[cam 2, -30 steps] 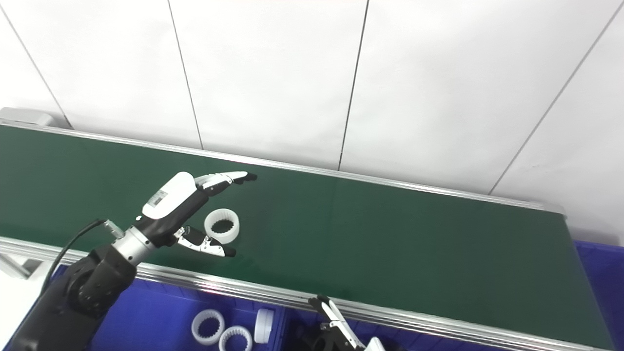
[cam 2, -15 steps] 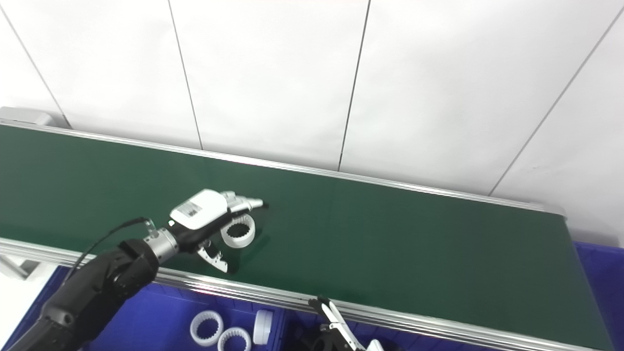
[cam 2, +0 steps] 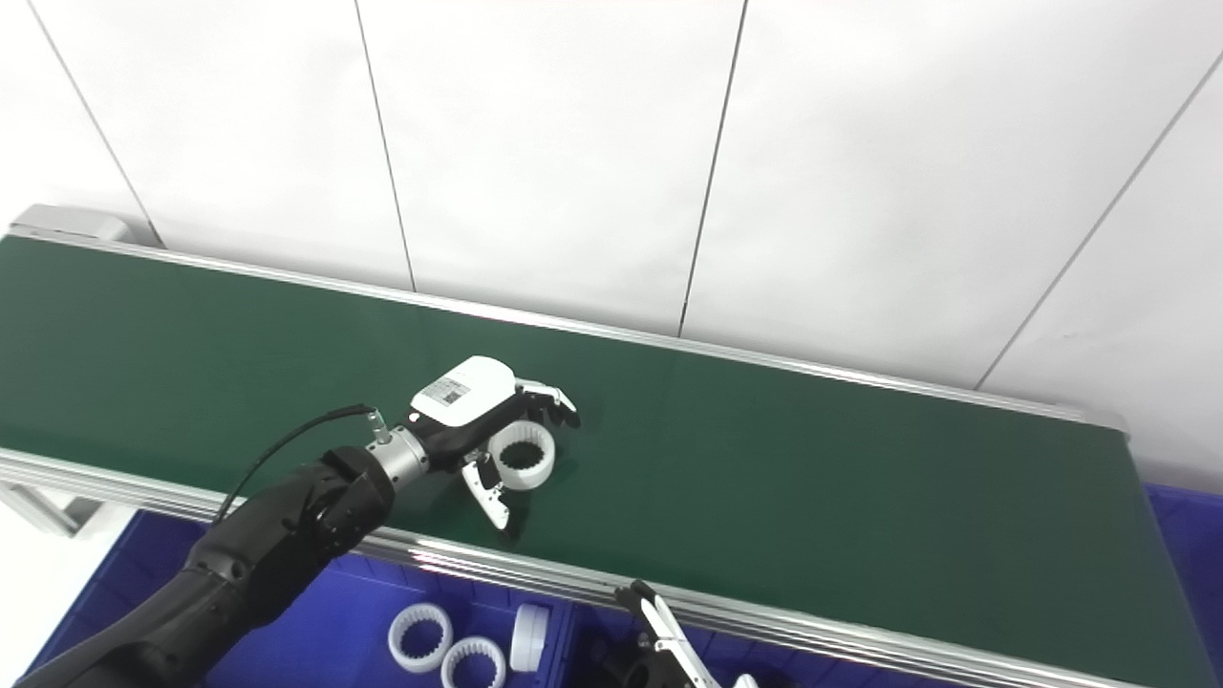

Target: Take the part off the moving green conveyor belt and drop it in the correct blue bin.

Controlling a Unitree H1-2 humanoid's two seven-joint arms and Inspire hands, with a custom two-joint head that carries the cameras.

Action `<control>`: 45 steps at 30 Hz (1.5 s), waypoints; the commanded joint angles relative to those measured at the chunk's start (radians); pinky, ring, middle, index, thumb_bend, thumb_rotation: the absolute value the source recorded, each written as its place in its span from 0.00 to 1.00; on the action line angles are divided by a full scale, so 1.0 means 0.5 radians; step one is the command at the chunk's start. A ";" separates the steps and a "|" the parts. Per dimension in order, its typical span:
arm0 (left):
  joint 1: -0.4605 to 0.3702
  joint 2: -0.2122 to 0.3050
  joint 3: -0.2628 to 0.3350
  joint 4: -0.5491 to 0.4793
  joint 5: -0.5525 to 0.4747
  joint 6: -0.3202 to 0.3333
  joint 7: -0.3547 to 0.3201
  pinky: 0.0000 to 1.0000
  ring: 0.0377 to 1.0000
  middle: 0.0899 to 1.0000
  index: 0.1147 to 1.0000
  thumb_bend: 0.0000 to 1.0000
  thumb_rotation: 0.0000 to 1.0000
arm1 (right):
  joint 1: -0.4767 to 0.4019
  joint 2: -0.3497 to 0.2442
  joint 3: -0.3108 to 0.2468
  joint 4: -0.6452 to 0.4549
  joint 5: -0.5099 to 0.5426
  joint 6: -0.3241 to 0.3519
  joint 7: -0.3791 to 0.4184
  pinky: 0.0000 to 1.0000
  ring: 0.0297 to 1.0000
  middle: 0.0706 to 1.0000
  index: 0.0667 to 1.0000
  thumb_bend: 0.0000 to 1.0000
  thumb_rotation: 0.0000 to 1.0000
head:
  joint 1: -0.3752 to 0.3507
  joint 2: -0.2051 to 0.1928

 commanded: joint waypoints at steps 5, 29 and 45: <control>0.067 -0.054 -0.042 -0.114 -0.101 0.039 -0.103 0.22 0.40 0.45 0.41 0.50 0.00 | 0.000 0.010 -0.012 -0.065 0.007 -0.061 -0.010 0.85 0.94 0.99 0.96 0.37 0.86 | -0.003 0.013; 0.115 -0.024 0.106 -0.602 -0.585 -0.020 -0.485 0.38 0.43 0.48 0.41 0.47 0.00 | -0.001 0.016 -0.004 -0.079 0.003 -0.050 0.000 0.88 0.96 1.00 0.97 0.36 0.87 | -0.002 0.027; 0.616 0.189 0.420 -1.415 -0.986 0.290 -0.705 0.35 0.44 0.50 0.44 0.46 0.00 | -0.076 0.020 -0.035 -0.169 0.018 0.091 0.051 0.90 0.97 1.00 0.98 0.36 0.91 | -0.162 0.638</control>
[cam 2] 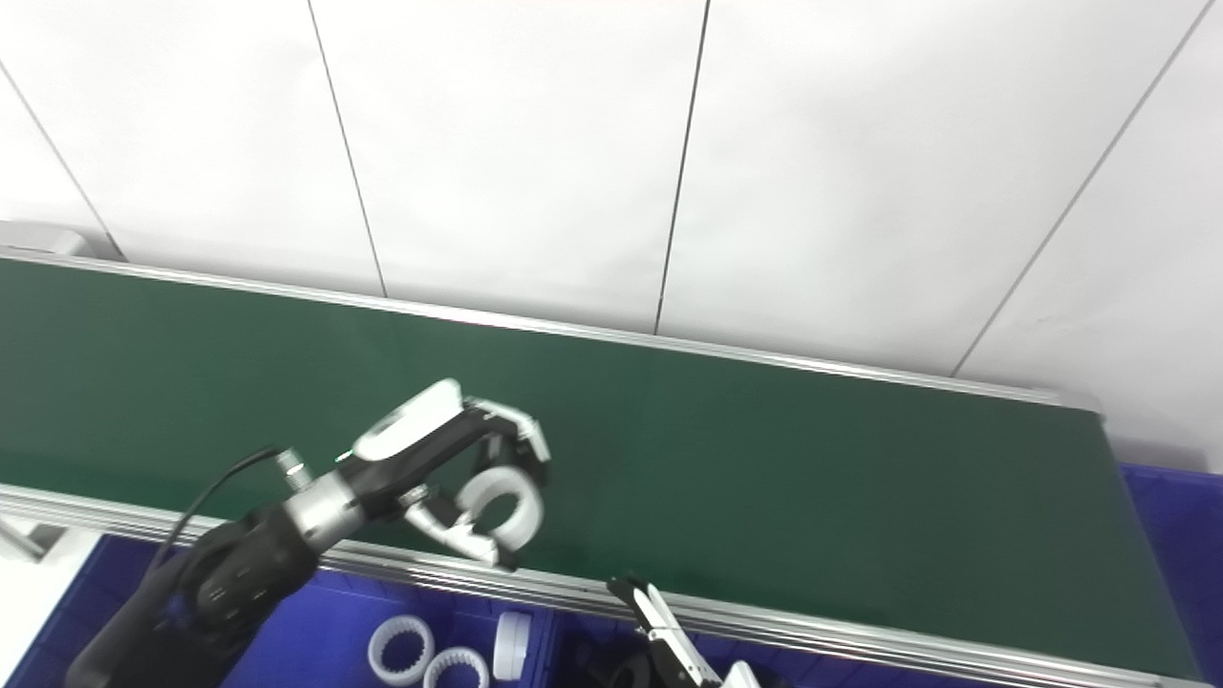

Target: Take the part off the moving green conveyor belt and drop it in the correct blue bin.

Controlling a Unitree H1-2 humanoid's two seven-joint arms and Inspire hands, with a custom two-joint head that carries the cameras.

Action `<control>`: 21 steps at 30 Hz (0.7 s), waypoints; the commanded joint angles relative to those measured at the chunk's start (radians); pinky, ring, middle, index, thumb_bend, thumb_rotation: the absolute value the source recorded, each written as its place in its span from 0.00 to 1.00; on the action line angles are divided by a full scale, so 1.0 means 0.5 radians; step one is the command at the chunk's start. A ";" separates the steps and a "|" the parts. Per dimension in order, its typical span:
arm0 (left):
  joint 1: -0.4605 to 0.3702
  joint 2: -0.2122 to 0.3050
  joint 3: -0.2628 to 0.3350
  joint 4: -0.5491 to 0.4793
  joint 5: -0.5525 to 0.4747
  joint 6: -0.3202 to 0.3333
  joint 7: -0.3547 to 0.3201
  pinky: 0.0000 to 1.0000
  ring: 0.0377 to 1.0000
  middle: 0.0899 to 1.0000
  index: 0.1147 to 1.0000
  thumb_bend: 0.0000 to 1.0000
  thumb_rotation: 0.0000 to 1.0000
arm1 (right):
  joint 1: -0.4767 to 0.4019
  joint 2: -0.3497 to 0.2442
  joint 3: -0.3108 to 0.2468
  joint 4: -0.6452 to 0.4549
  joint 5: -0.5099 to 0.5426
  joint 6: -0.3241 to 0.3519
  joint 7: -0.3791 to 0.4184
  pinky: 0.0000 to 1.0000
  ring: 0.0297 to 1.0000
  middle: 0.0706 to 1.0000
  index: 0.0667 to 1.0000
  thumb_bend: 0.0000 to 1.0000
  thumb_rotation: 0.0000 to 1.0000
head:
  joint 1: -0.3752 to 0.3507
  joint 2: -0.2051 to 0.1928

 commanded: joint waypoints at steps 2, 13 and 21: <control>0.017 0.087 0.093 -0.211 -0.084 0.114 -0.045 0.36 0.46 0.47 0.44 0.46 0.00 | -0.059 0.017 -0.025 -0.162 0.034 0.113 0.048 0.91 0.98 1.00 0.98 0.37 0.94 | -0.132 0.158; 0.189 0.069 0.088 -0.078 -0.145 0.008 -0.048 0.33 0.43 0.47 0.47 0.47 0.00 | -0.112 0.049 -0.045 -0.206 0.070 0.299 0.088 0.89 0.97 1.00 0.98 0.41 0.90 | -0.160 0.145; 0.227 0.103 0.076 -0.089 -0.084 0.028 -0.081 0.33 0.42 0.47 0.47 0.47 0.00 | -0.112 0.066 -0.046 -0.241 0.063 0.332 0.096 0.89 0.97 1.00 0.97 0.40 0.90 | -0.159 0.142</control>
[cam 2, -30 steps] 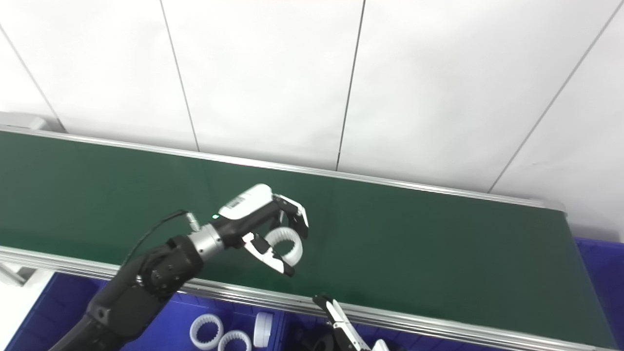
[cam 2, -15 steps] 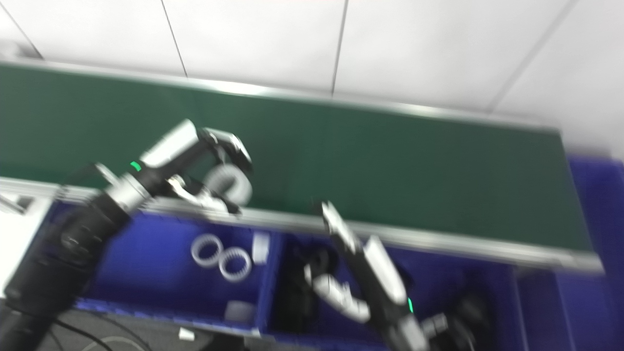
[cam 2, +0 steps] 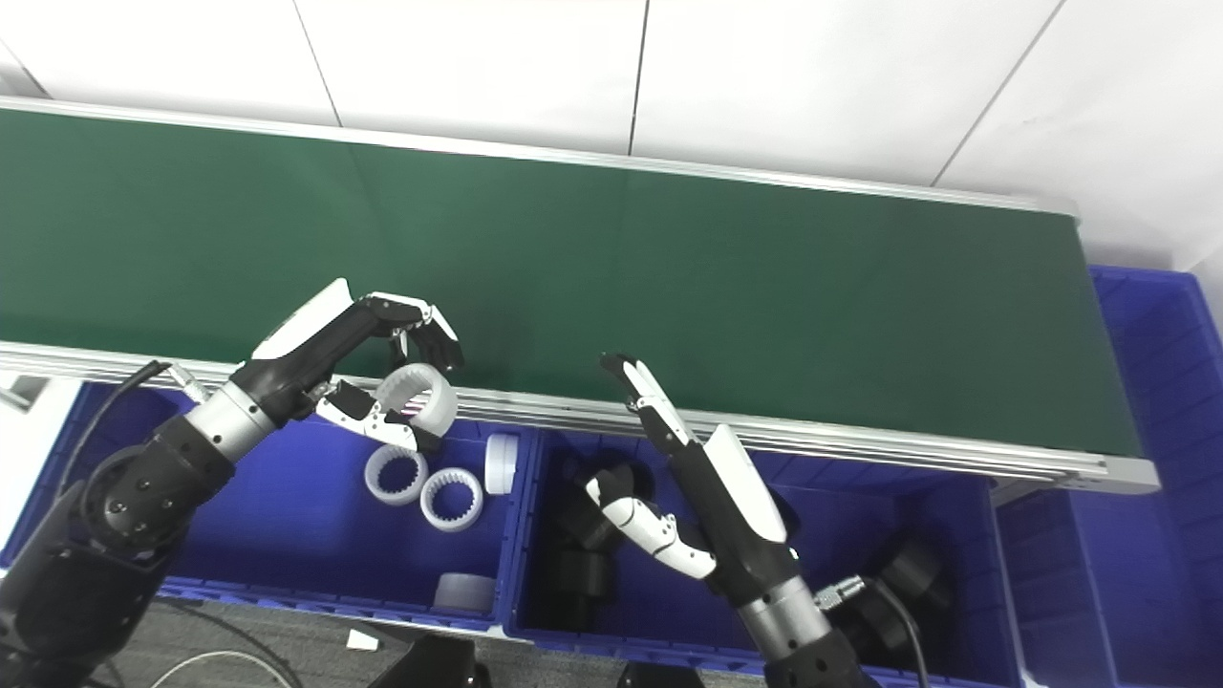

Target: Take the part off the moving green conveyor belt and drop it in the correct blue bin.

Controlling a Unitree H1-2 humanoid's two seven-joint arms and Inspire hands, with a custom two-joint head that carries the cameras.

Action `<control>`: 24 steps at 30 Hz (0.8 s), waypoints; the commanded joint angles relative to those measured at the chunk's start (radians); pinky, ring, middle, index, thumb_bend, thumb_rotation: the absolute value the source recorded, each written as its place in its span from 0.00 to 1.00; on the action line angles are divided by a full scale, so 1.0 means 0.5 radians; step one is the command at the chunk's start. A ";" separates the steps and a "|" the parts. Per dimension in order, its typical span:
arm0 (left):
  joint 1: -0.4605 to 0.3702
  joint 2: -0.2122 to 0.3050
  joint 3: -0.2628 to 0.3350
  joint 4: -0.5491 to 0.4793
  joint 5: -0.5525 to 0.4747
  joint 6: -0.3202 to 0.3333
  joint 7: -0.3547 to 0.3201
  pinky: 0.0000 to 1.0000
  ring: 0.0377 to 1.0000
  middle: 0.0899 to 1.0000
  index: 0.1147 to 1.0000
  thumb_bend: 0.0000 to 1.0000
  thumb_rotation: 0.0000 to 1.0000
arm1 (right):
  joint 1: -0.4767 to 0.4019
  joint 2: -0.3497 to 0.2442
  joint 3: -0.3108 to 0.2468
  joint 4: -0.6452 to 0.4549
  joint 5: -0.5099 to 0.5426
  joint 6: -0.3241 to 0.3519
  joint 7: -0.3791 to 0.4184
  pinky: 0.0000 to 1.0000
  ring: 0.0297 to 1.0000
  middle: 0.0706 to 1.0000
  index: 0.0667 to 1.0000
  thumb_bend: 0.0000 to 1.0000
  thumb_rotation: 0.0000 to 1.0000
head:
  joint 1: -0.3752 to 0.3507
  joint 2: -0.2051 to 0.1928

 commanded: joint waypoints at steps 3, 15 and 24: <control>-0.008 0.066 -0.006 -0.040 0.011 -0.036 -0.038 0.34 0.42 0.47 0.47 0.47 0.00 | -0.011 0.016 -0.008 -0.064 0.012 0.023 0.005 0.89 0.97 1.00 0.97 0.41 0.90 | 0.007 -0.007; -0.006 0.051 -0.062 0.181 0.123 -0.033 -0.057 0.29 0.43 0.42 0.44 0.50 0.00 | -0.007 0.018 -0.010 -0.066 0.005 0.012 0.001 0.89 0.97 1.00 0.97 0.40 0.90 | 0.004 -0.001; 0.004 0.088 -0.112 0.195 0.099 -0.011 -0.130 0.42 0.47 0.55 0.44 0.52 0.07 | -0.003 0.009 -0.023 -0.086 -0.002 0.018 0.006 0.91 0.98 1.00 0.98 0.39 0.92 | 0.015 -0.002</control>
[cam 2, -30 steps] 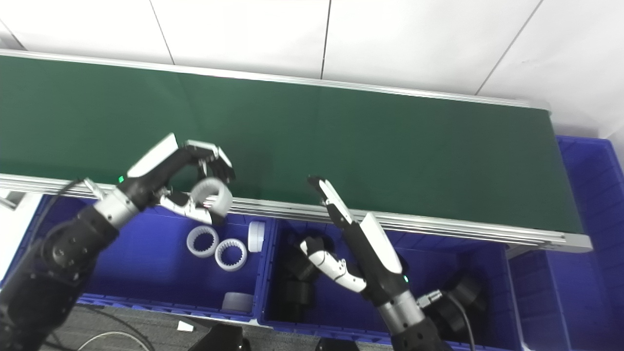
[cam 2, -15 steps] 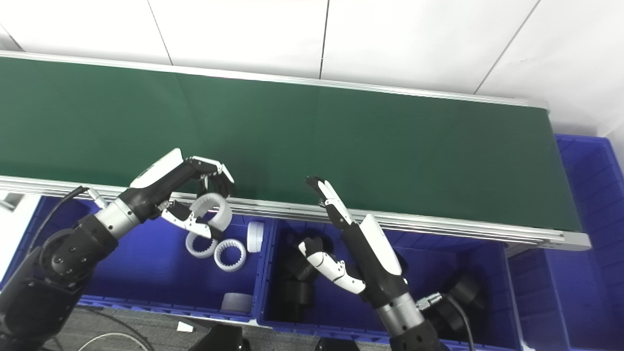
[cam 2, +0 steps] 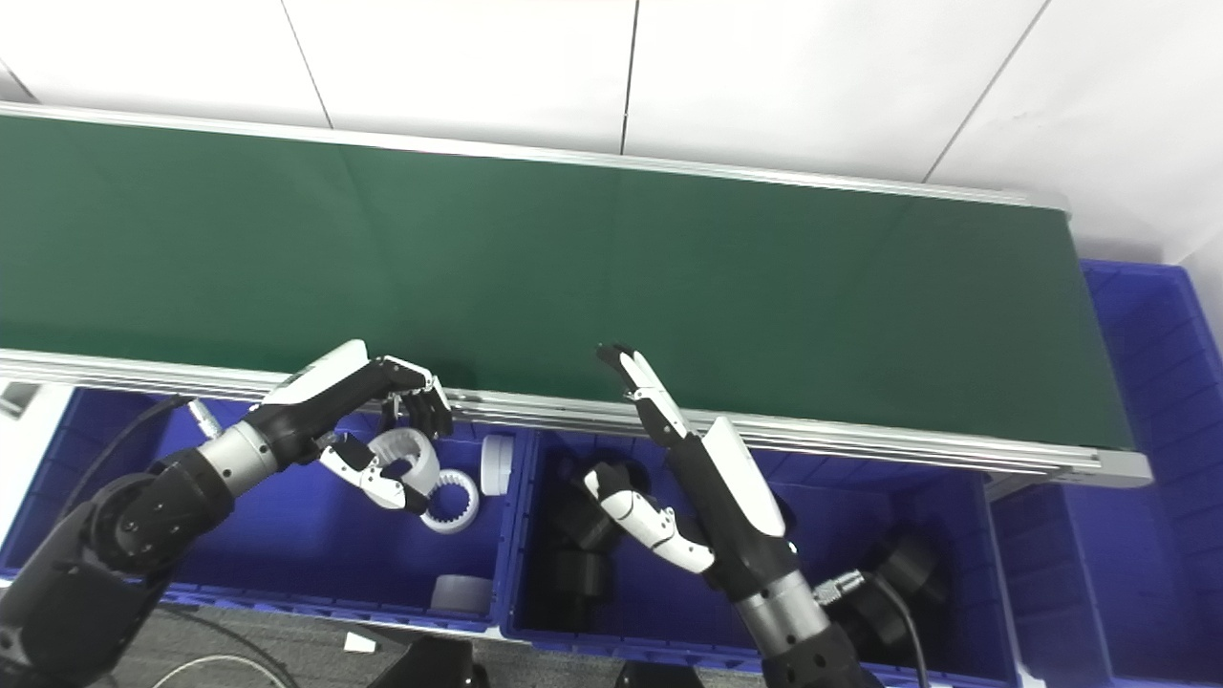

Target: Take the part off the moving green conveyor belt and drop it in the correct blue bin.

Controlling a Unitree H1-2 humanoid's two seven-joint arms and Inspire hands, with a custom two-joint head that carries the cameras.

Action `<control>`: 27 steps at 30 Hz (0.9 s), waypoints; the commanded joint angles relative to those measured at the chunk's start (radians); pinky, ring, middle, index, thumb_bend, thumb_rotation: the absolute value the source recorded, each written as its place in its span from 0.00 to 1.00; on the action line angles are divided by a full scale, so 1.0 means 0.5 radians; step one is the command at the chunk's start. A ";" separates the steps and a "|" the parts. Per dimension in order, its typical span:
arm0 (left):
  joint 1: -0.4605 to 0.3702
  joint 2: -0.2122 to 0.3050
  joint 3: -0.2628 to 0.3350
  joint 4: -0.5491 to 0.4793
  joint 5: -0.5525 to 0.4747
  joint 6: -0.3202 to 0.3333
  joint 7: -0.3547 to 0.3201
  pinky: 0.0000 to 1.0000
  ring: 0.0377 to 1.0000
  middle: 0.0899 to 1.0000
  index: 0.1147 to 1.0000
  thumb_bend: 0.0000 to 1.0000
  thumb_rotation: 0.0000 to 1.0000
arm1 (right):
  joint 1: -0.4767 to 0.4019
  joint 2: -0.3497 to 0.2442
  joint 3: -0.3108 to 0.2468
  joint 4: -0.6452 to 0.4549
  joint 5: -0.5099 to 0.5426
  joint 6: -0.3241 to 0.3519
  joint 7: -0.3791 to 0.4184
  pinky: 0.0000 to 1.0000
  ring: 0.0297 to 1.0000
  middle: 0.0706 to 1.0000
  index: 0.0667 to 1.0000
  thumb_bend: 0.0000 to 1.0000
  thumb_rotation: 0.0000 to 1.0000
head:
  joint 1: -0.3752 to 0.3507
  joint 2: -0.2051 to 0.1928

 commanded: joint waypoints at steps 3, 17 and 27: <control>-0.030 0.035 -0.001 0.005 -0.033 -0.044 -0.010 0.44 0.50 0.58 0.43 0.52 0.09 | -0.009 0.008 -0.006 -0.067 0.010 0.000 0.001 0.91 0.98 1.00 0.98 0.39 0.92 | 0.003 0.000; -0.049 0.099 -0.046 0.018 -0.099 -0.007 -0.144 0.52 0.57 0.62 0.65 0.83 0.73 | -0.017 0.003 -0.012 -0.061 0.013 0.004 0.011 0.91 0.97 1.00 0.98 0.38 0.90 | -0.001 -0.019; 0.057 -0.024 0.069 0.124 -0.696 -0.332 -0.173 0.75 0.78 0.80 0.77 0.72 0.86 | -0.013 0.013 -0.004 -0.019 0.008 -0.020 0.001 0.90 0.97 1.00 0.97 0.39 0.90 | -0.053 -0.097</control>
